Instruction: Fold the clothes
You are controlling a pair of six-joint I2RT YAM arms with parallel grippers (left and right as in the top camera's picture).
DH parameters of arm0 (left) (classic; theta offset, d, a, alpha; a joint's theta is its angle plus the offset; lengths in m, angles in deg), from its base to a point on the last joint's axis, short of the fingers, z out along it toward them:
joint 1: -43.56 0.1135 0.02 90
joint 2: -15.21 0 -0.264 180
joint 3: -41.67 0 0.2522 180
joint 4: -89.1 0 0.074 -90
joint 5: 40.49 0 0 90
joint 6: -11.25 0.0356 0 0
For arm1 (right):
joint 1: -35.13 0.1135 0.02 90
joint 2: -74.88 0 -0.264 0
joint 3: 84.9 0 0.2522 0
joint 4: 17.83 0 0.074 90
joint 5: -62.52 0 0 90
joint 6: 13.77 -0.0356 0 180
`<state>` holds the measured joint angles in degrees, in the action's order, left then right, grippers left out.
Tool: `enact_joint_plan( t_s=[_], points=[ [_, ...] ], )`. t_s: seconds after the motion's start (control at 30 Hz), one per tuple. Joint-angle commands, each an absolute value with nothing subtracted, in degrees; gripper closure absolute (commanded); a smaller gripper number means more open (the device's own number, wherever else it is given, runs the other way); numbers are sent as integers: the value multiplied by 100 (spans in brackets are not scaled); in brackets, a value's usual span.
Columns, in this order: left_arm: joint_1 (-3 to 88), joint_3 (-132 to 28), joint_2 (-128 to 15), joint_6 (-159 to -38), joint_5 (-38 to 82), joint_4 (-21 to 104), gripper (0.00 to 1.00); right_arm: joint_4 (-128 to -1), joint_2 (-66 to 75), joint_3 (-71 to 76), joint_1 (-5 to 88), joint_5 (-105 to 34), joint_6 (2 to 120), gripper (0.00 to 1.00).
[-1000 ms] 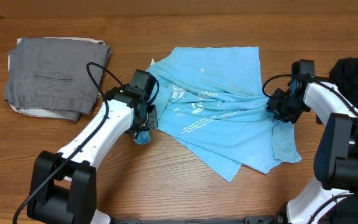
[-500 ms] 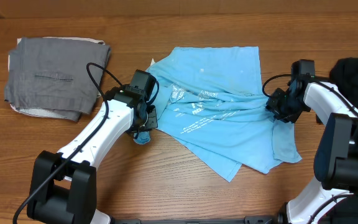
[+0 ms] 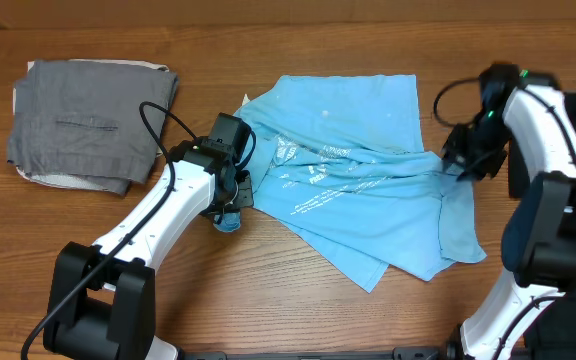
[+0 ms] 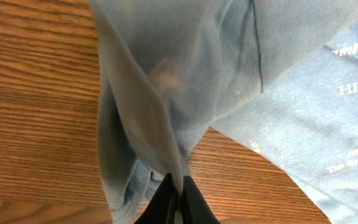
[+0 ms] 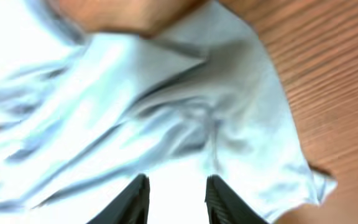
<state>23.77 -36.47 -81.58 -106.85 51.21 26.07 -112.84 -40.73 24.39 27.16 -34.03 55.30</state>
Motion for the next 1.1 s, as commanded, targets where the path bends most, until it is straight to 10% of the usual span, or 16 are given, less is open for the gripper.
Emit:
enact_joint_plan(
  t_s=[0.0, 0.47, 1.07],
  points=[
    [2366, -3610, -8104, -10663, 5092, 2607, 96, -11951, -3817, 2752, 2915, -4229, 6286, 64],
    [2366, -5737, -8097, -10658, 4697, 1647, 96, -12834, -3679, 1998, 4178, -4472, 6407, 62],
    [2373, -6121, -8106, -10479, 5013, 1509, 93, -10261, -3323, -1379, 4644, -5438, 6105, 62]
  ],
)
